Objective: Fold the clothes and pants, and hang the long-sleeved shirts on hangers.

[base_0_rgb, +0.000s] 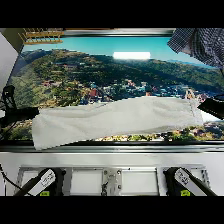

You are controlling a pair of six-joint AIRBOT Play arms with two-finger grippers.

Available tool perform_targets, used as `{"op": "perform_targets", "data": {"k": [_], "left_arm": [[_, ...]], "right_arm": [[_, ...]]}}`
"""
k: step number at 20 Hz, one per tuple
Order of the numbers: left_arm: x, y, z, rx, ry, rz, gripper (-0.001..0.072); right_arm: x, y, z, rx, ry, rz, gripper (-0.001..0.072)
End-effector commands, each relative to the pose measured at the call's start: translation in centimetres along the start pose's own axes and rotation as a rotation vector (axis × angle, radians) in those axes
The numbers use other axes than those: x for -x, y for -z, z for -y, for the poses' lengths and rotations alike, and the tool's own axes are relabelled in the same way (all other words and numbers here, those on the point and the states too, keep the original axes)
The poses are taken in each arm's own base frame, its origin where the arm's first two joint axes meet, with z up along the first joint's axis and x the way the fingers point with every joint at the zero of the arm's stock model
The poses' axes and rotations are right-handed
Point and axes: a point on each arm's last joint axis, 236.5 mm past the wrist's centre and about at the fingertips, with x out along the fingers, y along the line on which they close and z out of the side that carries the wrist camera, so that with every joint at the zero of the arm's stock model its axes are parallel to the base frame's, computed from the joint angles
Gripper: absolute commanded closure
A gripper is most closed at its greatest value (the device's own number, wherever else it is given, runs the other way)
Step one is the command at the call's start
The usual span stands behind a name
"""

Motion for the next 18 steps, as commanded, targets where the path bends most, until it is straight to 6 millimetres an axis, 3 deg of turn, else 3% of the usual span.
{"op": "perform_targets", "data": {"k": [1, 2, 4, 6, 11, 14, 18], "left_arm": [[-1.0, -1.2, -1.4, 0.1, -0.02, 0.014, 0.0268], [-1.0, -2.1, -1.6, 0.129, -0.018, 0.013, 0.0021], [-0.3, -2.7, -1.9, 0.14, 0.001, -0.019, 0.0024], [0.1, -1.6, -2.7, 0.176, 0.004, -0.051, 0.0024], [-1.5, 6.6, -5.4, 0.352, -0.007, -0.182, 0.0024], [-3.4, 9.5, -4.4, 0.365, 0.044, -0.265, 0.0024], [-4.9, 9.3, -2.0, 0.333, 0.119, -0.279, 0.0024]], "right_arm": [[0.0, 0.0, 0.0, -0.001, 0.0, -0.001, 0.0178], [0.0, 0.0, 0.0, -0.001, 0.0, -0.001, 0.0178], [0.0, 0.0, 0.0, -0.001, 0.001, -0.001, 0.0178], [0.0, 0.1, 0.2, 0.001, 0.008, -0.002, 0.0178], [0.0, 0.0, 0.2, 0.0, 0.008, -0.001, 0.0178], [0.0, 0.1, 0.2, -0.001, 0.007, -0.002, 0.0178], [0.0, 0.3, 0.0, -0.001, -0.001, -0.013, 0.0178]]}}
